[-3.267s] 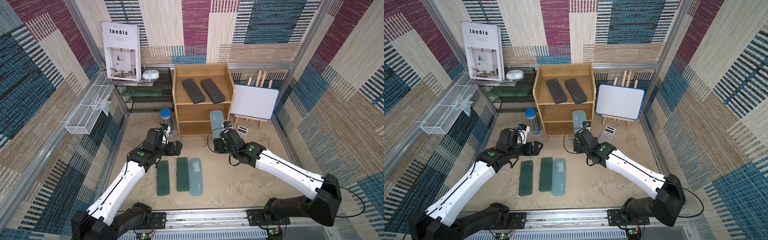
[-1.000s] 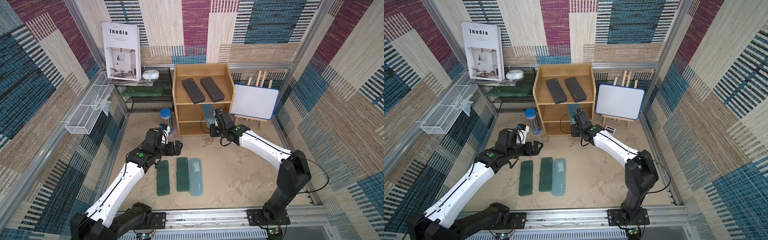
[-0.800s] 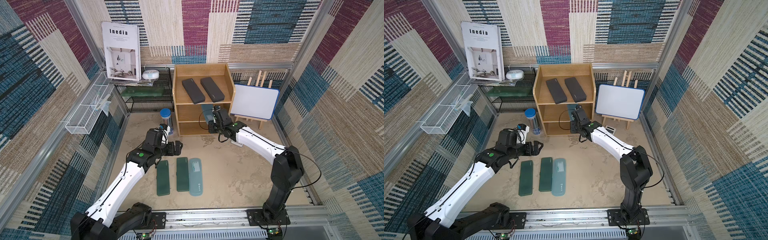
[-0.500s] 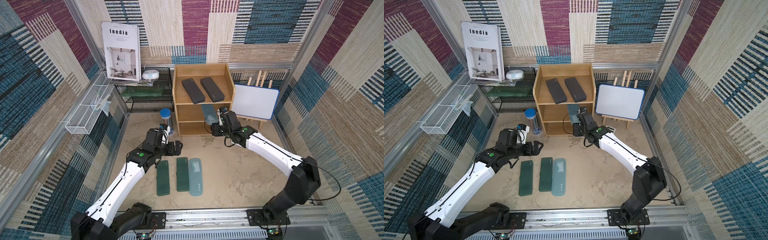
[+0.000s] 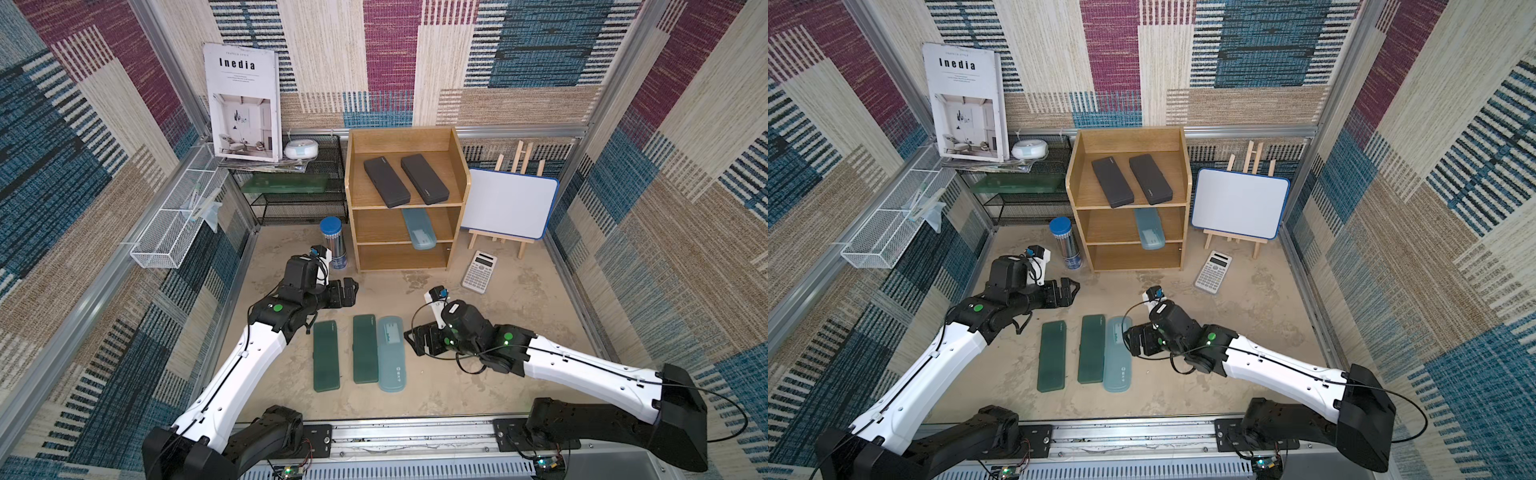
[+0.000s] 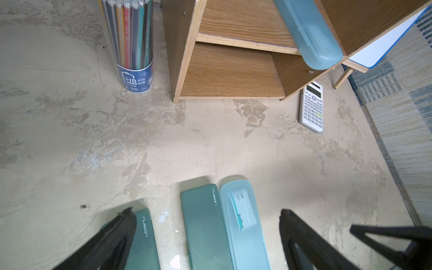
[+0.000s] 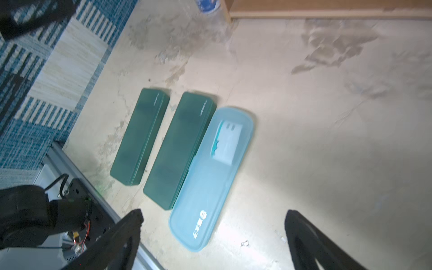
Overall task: Place the pencil cases on the shelf according to color
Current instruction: Move the pencil case to the center of the board.
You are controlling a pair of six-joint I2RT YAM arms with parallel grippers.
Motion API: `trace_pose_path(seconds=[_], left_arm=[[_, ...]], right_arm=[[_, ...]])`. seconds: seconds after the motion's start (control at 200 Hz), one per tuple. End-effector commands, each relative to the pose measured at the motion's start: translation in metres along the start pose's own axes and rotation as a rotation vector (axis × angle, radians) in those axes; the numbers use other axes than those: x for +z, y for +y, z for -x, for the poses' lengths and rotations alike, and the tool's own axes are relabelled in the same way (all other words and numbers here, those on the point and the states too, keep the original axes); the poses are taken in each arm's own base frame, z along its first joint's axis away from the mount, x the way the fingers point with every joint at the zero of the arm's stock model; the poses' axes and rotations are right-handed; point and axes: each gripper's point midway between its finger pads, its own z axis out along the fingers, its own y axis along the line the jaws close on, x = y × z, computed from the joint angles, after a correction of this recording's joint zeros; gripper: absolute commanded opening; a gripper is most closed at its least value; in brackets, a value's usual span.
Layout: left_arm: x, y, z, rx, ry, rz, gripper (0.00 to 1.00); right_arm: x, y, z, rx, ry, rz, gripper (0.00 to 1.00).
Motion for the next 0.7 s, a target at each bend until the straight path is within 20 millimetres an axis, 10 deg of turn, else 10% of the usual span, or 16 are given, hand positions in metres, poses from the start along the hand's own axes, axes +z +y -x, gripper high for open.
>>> trace_pose_path(seconds=[0.0, 0.691], left_arm=[[0.0, 0.003, 0.004, -0.011, -0.015, 0.005, 1.0], [0.001, 0.006, 0.002, -0.015, -0.002, 0.013, 0.99]], right_arm=[[0.006, 0.006, -0.016, 0.078, -0.02, -0.006, 0.99], [0.078, 0.025, -0.092, -0.003, 0.182, -0.241, 0.99]])
